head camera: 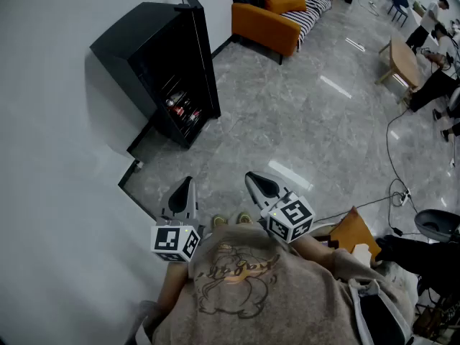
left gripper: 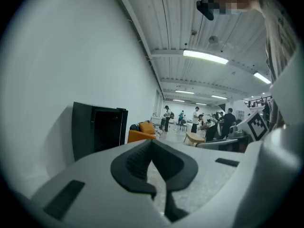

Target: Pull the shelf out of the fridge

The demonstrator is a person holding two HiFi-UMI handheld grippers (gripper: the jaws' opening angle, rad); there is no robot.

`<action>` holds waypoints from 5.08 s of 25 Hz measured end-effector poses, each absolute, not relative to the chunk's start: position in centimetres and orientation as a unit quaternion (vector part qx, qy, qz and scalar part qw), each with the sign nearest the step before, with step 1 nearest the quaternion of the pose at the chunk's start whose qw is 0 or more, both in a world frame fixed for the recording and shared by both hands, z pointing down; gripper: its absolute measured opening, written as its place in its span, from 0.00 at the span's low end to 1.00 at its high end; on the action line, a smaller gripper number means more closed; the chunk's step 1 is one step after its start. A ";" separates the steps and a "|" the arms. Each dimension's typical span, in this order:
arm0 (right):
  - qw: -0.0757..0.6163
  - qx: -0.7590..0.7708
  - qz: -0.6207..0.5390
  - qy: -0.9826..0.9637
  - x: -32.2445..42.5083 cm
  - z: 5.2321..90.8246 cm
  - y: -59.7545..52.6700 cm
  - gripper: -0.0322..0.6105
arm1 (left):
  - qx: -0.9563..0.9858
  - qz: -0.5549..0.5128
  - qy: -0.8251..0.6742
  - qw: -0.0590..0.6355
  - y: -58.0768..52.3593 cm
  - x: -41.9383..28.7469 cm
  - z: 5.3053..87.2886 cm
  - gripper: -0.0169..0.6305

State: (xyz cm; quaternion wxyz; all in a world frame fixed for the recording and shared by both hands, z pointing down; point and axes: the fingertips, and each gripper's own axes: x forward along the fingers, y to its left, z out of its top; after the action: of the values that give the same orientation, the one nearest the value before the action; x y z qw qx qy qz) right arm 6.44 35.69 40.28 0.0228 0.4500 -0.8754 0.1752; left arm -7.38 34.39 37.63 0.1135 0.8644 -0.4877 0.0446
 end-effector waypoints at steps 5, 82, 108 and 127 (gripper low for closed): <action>0.025 0.450 0.173 -0.876 6.1 40.5 35.3 0.08 | 0.864 0.044 -0.489 0.114 34.0 -7.6 37.7 0.03; -0.019 0.362 0.196 -0.911 2.7 42.4 -1.2 0.08 | 0.822 0.043 -0.551 0.139 2.3 -9.5 40.1 0.03; -0.035 0.354 0.266 -0.896 -1.6 45.9 -11.3 0.08 | 0.821 0.056 -0.552 0.135 -7.9 -13.4 41.2 0.03; -0.059 0.324 0.508 -0.796 -5.8 58.3 -16.2 0.09 | 0.821 0.069 -0.542 0.165 -10.0 -13.9 43.7 0.03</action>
State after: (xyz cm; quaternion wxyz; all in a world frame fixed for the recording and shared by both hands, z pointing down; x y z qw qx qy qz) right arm -5.77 -16.25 58.35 -0.0592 0.3236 -0.7963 0.5076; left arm -13.86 -9.99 43.70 0.1654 0.8212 -0.5418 0.0686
